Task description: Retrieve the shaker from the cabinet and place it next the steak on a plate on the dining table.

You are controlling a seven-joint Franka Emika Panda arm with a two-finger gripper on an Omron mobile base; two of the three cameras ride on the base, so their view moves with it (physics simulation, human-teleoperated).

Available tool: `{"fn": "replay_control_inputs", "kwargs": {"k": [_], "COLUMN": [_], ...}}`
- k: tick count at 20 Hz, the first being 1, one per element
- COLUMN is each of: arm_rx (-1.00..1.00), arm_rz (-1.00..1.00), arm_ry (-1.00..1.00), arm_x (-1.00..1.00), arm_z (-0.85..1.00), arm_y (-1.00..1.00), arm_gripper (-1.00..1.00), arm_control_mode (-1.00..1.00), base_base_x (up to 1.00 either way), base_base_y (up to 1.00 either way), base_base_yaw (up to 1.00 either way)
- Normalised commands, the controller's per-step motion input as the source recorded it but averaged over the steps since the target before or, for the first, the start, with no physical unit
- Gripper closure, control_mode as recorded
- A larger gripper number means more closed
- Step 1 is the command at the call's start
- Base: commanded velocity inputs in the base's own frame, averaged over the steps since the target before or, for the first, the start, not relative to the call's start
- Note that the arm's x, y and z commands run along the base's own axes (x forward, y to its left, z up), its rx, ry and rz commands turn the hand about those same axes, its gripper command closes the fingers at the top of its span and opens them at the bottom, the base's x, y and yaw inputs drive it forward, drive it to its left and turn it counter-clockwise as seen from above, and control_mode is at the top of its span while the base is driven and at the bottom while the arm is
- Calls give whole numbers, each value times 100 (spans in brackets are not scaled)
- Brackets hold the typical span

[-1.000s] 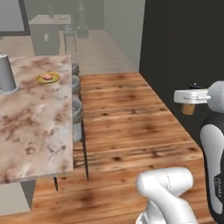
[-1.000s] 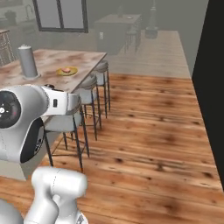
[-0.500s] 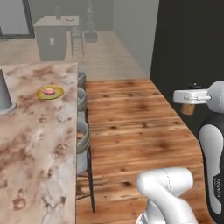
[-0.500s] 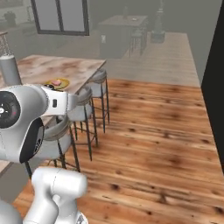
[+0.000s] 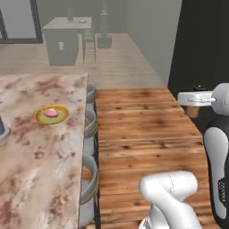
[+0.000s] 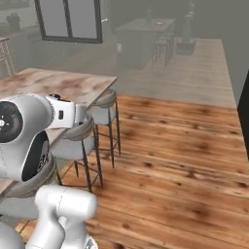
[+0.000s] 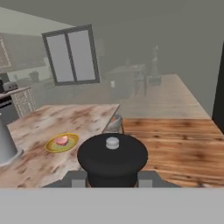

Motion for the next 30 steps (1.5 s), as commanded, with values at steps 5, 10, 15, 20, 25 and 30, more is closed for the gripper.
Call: {"fn": "replay_control_inputs", "kwargs": {"k": [5, 10, 15, 20, 25, 30], "arm_rx": [0, 0, 0, 0, 0, 0], "arm_rz": [0, 0, 0, 0, 0, 0], "arm_ry": [0, 0, 0, 0, 0, 0], "arm_x": [0, 0, 0, 0, 0, 0], "arm_z": [0, 0, 0, 0, 0, 0], "arm_y": [0, 0, 0, 0, 0, 0], "arm_gripper": [100, 100, 100, 100, 100, 100], "arm_control_mode": [100, 100, 100, 100, 100, 100], "base_base_x": [90, 56, 48, 56, 78, 94], "base_base_y": [-28, -12, -3, -7, -26, -36], "base_base_yaw": [14, 29, 43, 47, 43, 41]}}
